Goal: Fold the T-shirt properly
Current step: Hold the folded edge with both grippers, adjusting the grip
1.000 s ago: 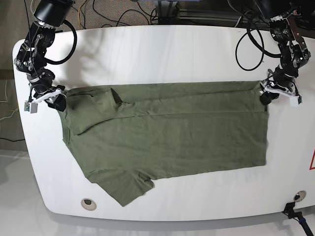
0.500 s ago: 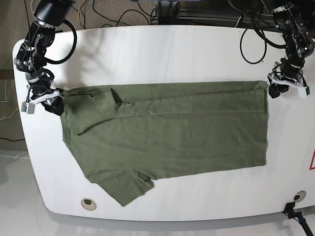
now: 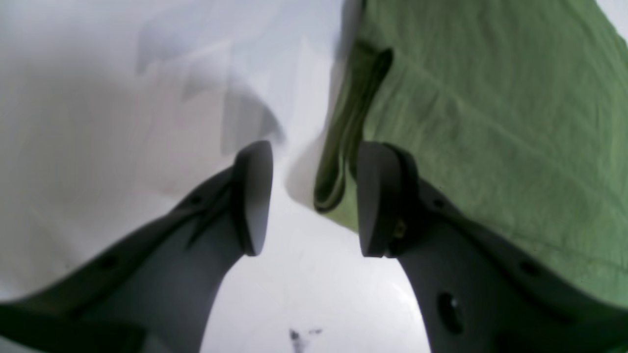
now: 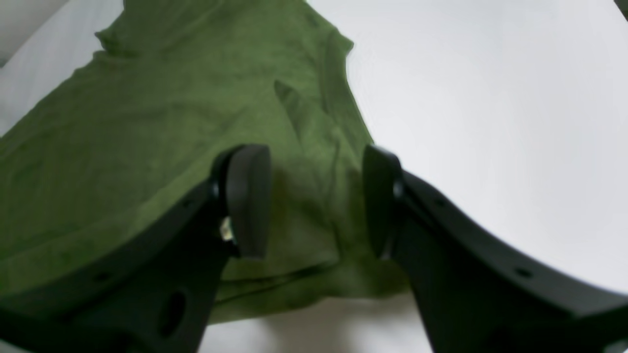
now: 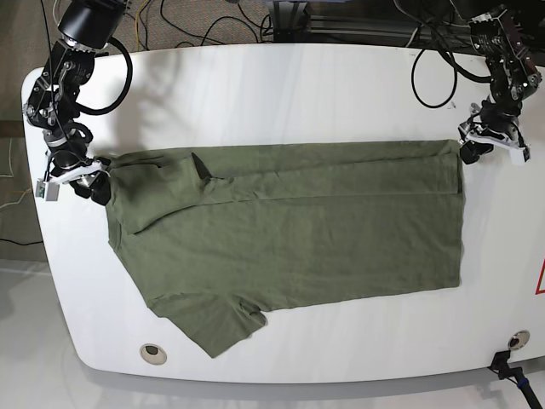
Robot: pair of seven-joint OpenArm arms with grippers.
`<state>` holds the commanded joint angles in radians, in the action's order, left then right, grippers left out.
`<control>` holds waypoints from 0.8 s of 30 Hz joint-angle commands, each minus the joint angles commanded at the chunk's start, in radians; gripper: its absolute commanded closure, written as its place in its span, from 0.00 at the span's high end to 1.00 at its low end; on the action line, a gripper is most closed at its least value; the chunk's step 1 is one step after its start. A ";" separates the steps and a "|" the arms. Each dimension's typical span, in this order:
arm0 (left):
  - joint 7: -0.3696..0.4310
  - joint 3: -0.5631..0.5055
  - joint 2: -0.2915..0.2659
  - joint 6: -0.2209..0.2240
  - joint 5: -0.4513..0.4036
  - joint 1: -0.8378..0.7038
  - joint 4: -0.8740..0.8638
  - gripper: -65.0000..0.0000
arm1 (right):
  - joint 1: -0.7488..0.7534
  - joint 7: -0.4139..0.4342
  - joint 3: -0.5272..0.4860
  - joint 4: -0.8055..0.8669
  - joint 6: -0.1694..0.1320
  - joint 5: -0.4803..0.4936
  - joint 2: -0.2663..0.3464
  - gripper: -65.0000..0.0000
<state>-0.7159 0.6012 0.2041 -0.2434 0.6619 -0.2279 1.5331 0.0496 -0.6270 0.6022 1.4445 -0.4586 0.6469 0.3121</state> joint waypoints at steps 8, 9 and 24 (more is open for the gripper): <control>0.008 -0.006 0.002 -0.004 0.001 0.005 -0.024 0.41 | 0.060 -0.003 0.003 0.081 0.006 0.003 -0.022 0.47; 0.009 -0.007 -0.001 -0.009 0.003 0.004 -0.019 0.41 | 0.061 -0.004 0.004 0.082 0.007 0.000 -0.024 0.47; 0.026 -0.031 -0.007 -0.014 0.013 0.014 -0.034 0.00 | 0.043 -0.005 0.004 0.047 0.005 0.000 -0.022 0.48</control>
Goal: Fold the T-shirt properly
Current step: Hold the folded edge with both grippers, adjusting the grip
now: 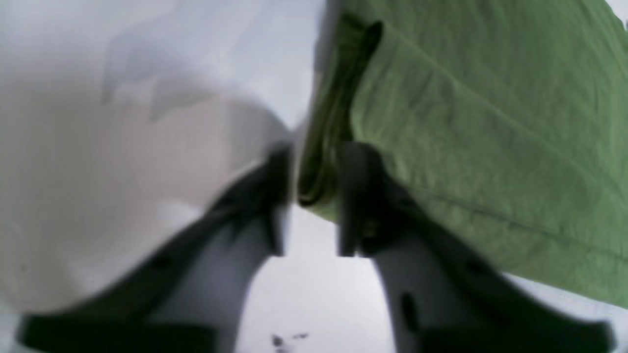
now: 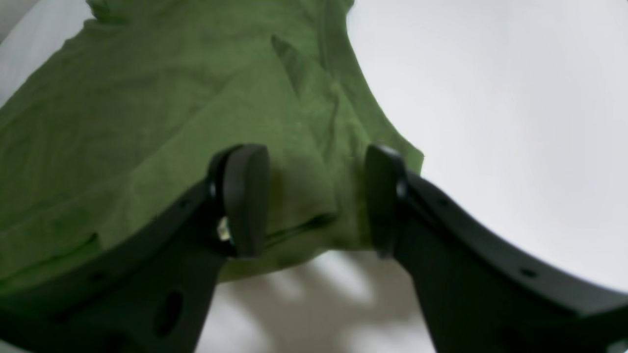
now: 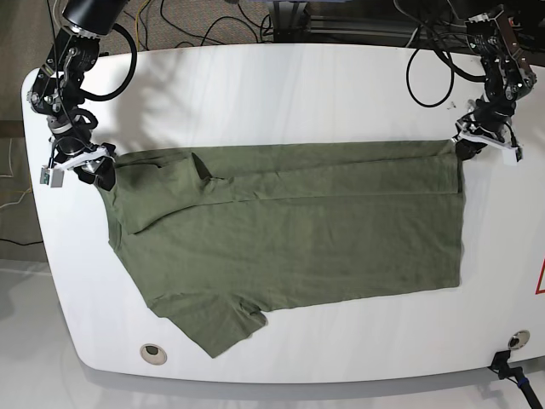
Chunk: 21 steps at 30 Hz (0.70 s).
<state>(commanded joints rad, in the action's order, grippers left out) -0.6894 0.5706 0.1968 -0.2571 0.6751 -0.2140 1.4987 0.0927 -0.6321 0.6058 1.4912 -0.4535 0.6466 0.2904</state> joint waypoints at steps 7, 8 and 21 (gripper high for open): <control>-0.001 -0.005 0.002 0.012 -0.010 0.000 0.002 0.00 | -0.025 0.002 -0.006 -0.110 0.002 -0.035 -0.001 0.47; -0.001 -0.005 0.002 0.011 -0.010 0.001 0.001 0.00 | -0.032 0.001 -0.008 -0.124 0.003 -0.042 -0.002 0.47; 0.002 -0.006 0.001 0.014 -0.015 0.017 -0.002 0.00 | -0.086 0.014 -0.034 -0.260 0.003 -0.158 -0.007 0.39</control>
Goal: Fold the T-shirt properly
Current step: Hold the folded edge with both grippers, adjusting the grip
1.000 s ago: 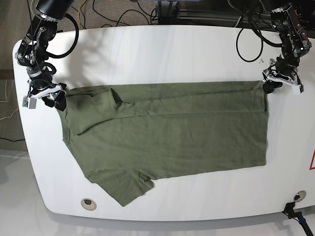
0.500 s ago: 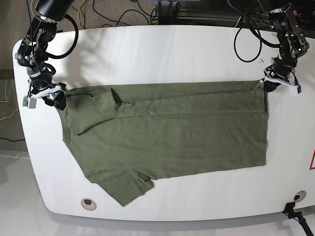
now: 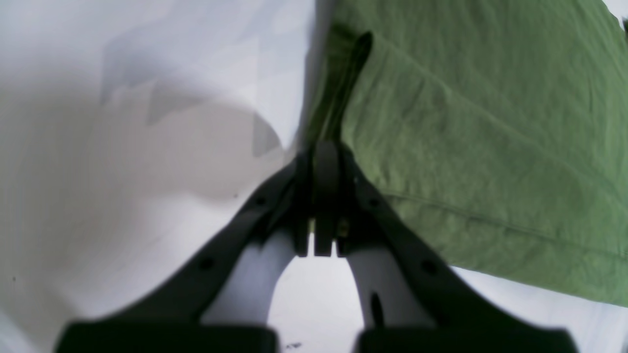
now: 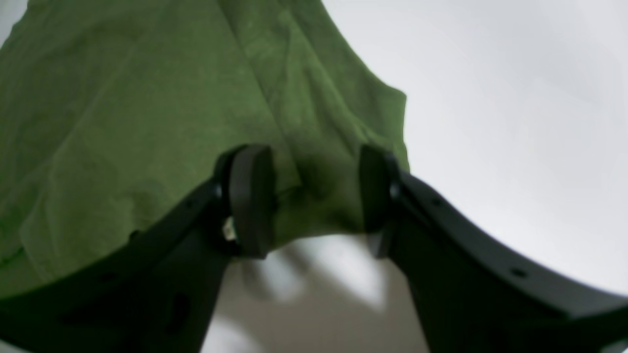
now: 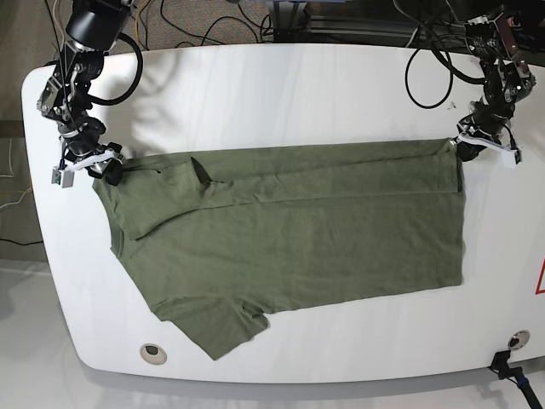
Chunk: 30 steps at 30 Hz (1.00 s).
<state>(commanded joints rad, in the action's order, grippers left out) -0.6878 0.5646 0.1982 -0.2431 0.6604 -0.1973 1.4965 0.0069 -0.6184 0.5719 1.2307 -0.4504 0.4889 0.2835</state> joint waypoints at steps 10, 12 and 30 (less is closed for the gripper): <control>0.004 0.004 0.003 -0.007 0.007 0.008 -0.001 0.00 | -0.026 -0.005 -0.013 0.003 -0.002 -0.042 -0.003 0.01; -0.022 -0.001 -0.006 -0.004 -0.008 0.006 -0.005 0.01 | -0.022 -0.031 -0.001 0.013 0.004 -0.032 0.001 0.21; -0.083 0.007 -0.006 -0.006 -0.095 0.022 -0.015 0.40 | -0.010 -0.069 0.008 0.067 -0.001 -0.002 -0.037 0.39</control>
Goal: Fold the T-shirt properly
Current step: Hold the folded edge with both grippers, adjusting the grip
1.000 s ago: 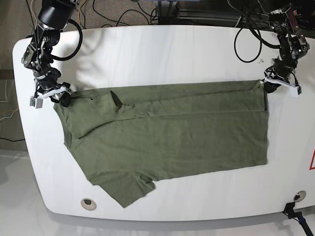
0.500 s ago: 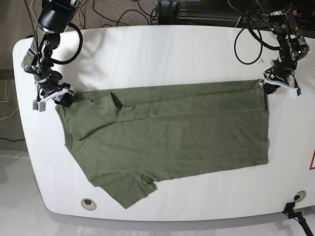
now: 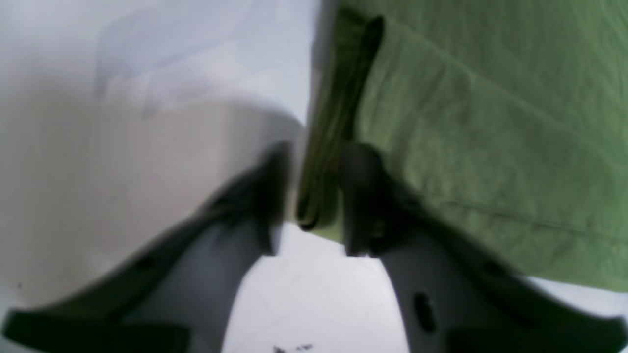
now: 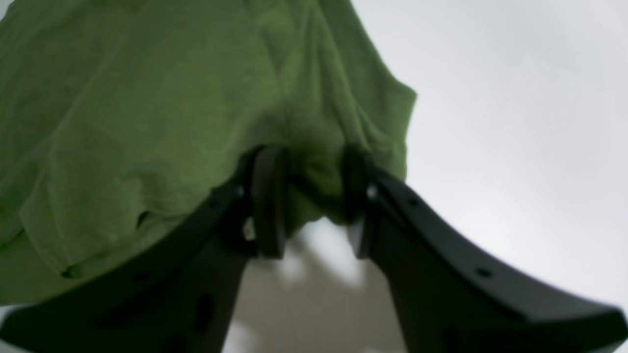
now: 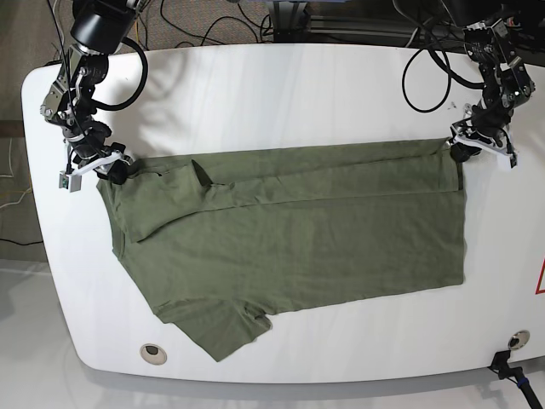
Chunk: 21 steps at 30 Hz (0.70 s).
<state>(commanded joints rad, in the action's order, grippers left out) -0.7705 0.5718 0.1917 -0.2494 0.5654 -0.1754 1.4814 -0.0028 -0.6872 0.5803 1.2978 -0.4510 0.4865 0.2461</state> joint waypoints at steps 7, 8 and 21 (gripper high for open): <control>-0.041 0.025 -0.002 0.000 0.017 0.000 0.007 0.50 | 0.005 -0.005 0.004 -0.005 -0.001 0.004 -0.015 0.49; -0.044 0.026 -0.004 -0.003 0.018 0.002 0.006 0.49 | 0.006 -0.009 0.007 -0.006 -0.002 0.001 -0.014 0.49; -0.028 -0.024 -0.010 -0.015 0.026 0.024 -0.012 0.40 | 0.002 0.012 0.003 -0.005 -0.004 0.021 0.001 0.36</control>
<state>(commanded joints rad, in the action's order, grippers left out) -0.7985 0.5475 0.1820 -0.2646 0.5910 -0.1512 1.4699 -0.0006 -0.6751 0.5835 1.2926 -0.4553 0.5072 0.2472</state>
